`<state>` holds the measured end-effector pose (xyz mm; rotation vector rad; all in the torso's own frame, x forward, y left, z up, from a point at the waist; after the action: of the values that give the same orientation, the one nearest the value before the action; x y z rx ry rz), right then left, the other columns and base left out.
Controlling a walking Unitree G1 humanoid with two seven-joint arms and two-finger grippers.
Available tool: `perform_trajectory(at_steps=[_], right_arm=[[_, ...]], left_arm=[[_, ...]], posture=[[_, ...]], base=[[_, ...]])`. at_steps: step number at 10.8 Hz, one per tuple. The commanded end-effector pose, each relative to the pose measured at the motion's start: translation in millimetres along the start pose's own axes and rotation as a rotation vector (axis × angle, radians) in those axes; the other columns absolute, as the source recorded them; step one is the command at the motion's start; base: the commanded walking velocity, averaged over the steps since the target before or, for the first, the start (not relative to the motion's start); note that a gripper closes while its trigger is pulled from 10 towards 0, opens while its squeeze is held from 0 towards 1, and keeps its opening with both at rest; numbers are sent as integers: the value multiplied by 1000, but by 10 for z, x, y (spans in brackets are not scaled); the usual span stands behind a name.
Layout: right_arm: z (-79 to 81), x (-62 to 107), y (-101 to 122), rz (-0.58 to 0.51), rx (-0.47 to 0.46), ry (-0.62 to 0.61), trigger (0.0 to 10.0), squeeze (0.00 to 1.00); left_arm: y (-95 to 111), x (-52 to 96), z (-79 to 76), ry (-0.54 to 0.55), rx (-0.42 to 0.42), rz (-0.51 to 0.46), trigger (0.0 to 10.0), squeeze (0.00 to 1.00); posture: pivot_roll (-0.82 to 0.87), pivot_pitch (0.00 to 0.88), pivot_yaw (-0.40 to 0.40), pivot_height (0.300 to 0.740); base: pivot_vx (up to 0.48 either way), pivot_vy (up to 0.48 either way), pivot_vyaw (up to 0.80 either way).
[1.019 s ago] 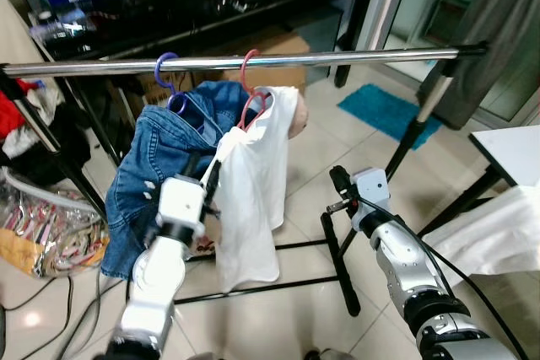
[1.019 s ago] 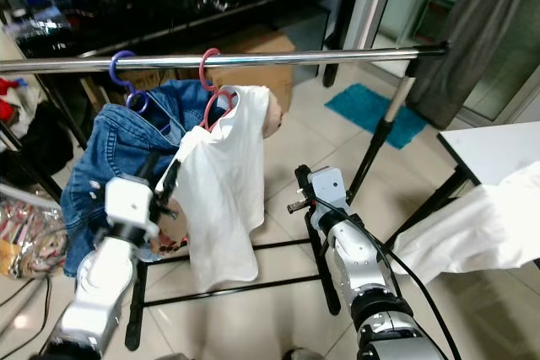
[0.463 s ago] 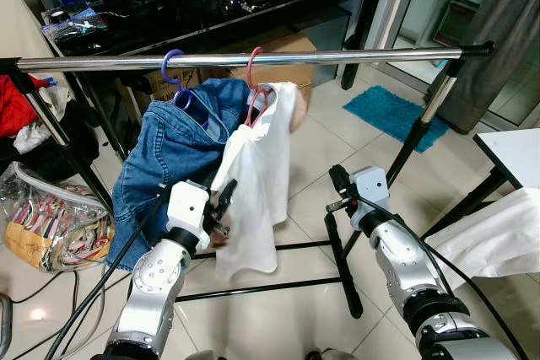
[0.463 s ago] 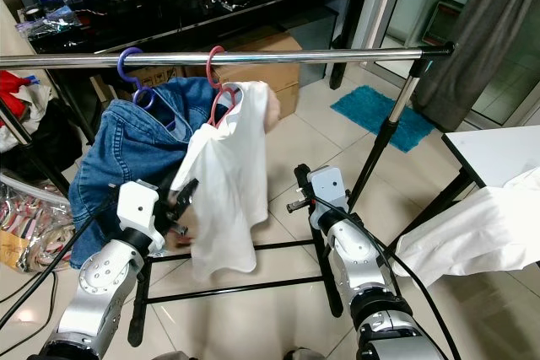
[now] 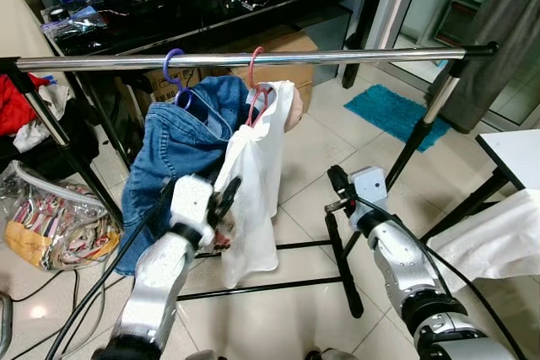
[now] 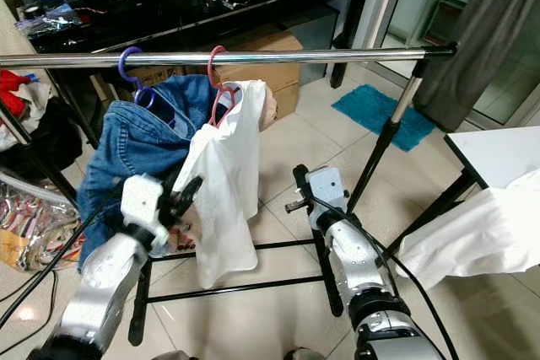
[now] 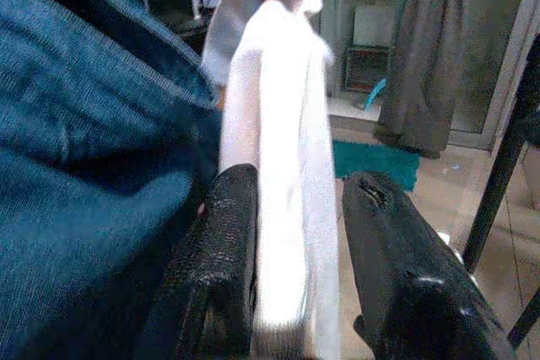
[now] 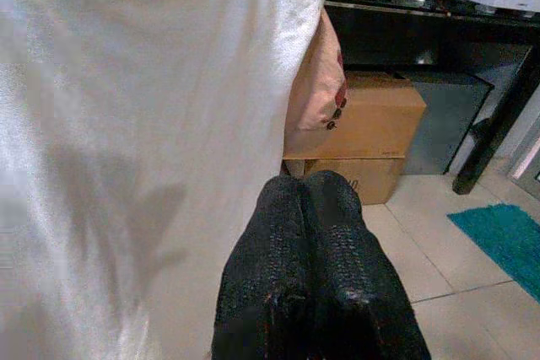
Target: Hang hanger
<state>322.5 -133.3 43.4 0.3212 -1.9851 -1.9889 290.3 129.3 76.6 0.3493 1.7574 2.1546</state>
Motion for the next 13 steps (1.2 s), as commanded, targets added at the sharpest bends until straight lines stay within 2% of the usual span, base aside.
perform_trajectory(at_steps=[1,3,5,7,10,11,13], right_arm=[[-19,-44,50,-5,4,-1,10000,0],[-17,-56,62,-9,3,-2,10000,0],[-20,-68,78,-14,1,-6,10000,0],[-47,-69,108,-29,9,-23,10000,0],[-73,-154,294,-95,-9,-37,10000,0],[-66,-169,312,-100,-15,-34,10000,0],[-30,-217,373,-115,-25,-18,10000,0]], left_arm=[[-12,-47,-89,-56,-29,12,10000,0],[36,-169,-270,-140,-59,0,10000,0],[40,-235,-360,-186,-62,5,10000,0],[56,-226,-294,-141,-84,-16,10000,0],[280,-10,-64,8,-97,-160,10000,0],[310,31,-22,37,-97,-174,10000,0],[226,58,6,72,-19,-127,10000,0]], posture=[[47,0,-12,740],[46,0,-11,740],[43,0,-9,740],[41,0,-8,740],[51,0,-12,740],[59,0,-15,740],[74,0,-22,740]], base=[[0,0,0],[0,0,0],[0,0,0],[0,0,0],[0,0,0],[0,0,0],[0,0,0]])
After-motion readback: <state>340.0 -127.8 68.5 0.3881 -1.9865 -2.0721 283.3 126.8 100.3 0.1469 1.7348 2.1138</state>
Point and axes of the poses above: a point about 5 cm out from each wrist's last joint towards the gripper, its own x axis pointing back from the gripper into the wrist, its own y axis along the axis of the wrist's last joint, z = x × y, the point moved 2 cm from there along -x, pointing out of the wrist towards the gripper, and after that the axes turned 6 degrees about -x, right-handed, at the moved point
